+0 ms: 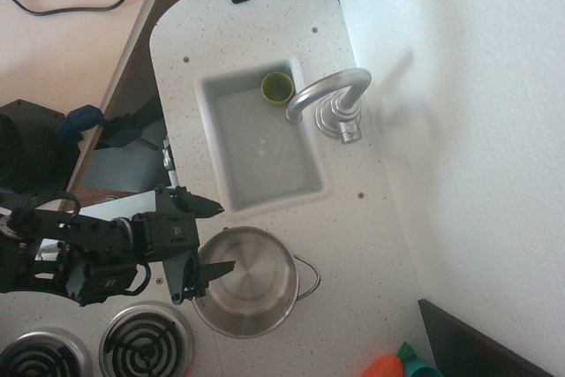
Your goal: Pick up pot
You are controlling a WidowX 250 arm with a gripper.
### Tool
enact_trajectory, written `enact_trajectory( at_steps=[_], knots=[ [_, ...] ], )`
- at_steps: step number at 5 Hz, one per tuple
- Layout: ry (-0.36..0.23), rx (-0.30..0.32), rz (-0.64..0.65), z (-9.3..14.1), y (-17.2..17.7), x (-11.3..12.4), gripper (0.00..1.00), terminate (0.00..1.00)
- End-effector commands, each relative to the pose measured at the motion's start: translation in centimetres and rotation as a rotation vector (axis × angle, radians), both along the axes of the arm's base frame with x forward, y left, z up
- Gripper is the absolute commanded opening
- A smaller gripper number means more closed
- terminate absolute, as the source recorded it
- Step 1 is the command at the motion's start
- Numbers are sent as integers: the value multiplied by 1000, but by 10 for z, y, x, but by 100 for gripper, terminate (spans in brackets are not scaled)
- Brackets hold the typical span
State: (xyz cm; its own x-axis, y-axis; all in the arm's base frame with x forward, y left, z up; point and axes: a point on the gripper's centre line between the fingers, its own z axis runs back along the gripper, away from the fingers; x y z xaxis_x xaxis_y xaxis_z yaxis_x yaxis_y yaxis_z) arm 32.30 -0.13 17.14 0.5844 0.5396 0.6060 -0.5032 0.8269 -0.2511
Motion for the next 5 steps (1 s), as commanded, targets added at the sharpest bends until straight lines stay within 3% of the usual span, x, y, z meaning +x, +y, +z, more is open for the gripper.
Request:
enact_trajectory(
  at_steps=[1,2,3,4,5],
  knots=[
    [0,0,0,0,0,0,100,0],
    [121,-86,22,3,-9,15,100,0],
    [215,-123,32,-11,-16,23,100,0],
    [271,-89,54,-16,-23,32,100,0],
    [408,58,116,-25,-19,21,100,0]
  ],
)
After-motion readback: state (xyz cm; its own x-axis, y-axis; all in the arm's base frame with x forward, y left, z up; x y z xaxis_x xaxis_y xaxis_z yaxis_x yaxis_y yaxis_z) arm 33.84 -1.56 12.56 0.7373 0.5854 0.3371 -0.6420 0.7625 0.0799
